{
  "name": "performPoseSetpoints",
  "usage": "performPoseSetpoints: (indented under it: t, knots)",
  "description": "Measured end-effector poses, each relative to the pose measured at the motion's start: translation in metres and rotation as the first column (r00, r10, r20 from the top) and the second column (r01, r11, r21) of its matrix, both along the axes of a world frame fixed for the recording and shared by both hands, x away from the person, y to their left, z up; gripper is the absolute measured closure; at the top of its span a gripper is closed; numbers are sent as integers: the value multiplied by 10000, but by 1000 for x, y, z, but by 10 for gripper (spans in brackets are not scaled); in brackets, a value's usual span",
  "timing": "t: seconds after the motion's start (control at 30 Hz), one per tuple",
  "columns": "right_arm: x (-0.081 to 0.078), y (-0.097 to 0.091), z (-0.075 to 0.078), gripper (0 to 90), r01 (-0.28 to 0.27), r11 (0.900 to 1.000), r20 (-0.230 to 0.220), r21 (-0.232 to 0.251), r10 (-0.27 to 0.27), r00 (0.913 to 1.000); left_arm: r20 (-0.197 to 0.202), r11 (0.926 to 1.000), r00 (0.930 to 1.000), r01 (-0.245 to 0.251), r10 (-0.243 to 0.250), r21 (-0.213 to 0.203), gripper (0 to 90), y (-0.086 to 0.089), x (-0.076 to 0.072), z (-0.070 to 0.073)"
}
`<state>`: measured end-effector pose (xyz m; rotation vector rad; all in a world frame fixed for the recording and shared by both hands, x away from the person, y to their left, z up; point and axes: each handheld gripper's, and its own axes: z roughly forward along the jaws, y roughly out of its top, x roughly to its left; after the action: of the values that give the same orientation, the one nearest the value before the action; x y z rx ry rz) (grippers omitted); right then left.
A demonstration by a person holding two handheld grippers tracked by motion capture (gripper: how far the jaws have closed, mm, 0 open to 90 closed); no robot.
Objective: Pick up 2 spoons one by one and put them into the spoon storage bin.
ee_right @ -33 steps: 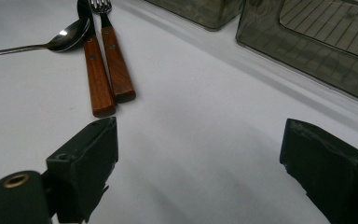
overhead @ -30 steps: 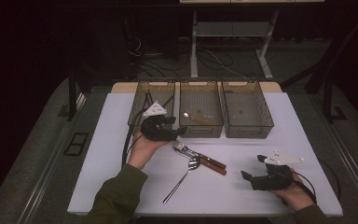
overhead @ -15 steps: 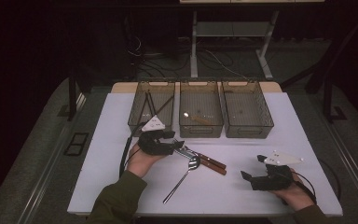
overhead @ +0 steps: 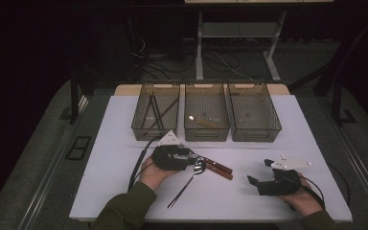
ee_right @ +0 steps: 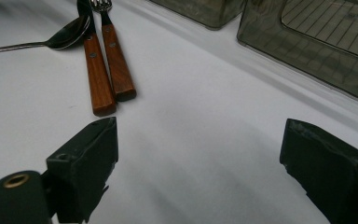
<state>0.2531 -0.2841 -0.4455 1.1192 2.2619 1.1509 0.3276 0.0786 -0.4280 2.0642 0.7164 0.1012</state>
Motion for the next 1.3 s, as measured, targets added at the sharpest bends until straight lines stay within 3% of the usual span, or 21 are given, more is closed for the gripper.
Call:
performPoseSetpoints:
  t: [0.53,0.77,1.13,1.2,1.3]
  knots:
    - [0,0,0,116,-3,10000,-9,-13,3,10000,214,9913,9989,383,-413,1259,512,-23,-6,-16]
    - [0,1,0,116,15,10000,-39,-10,-15,10000,120,9911,9993,344,-362,1286,546,-27,-7,-19]
    - [0,0,0,116,-7,10000,-1,-16,7,10000,381,9804,9961,710,-793,1837,567,-35,-11,-21]
    - [0,0,0,116,-8,10000,-2,-15,8,10000,364,9859,9974,556,-621,1577,572,-38,-13,-23]
    - [0,0,0,116,3,10000,-8,-20,-3,10000,375,9797,9956,775,-858,1848,586,-38,-13,-22]
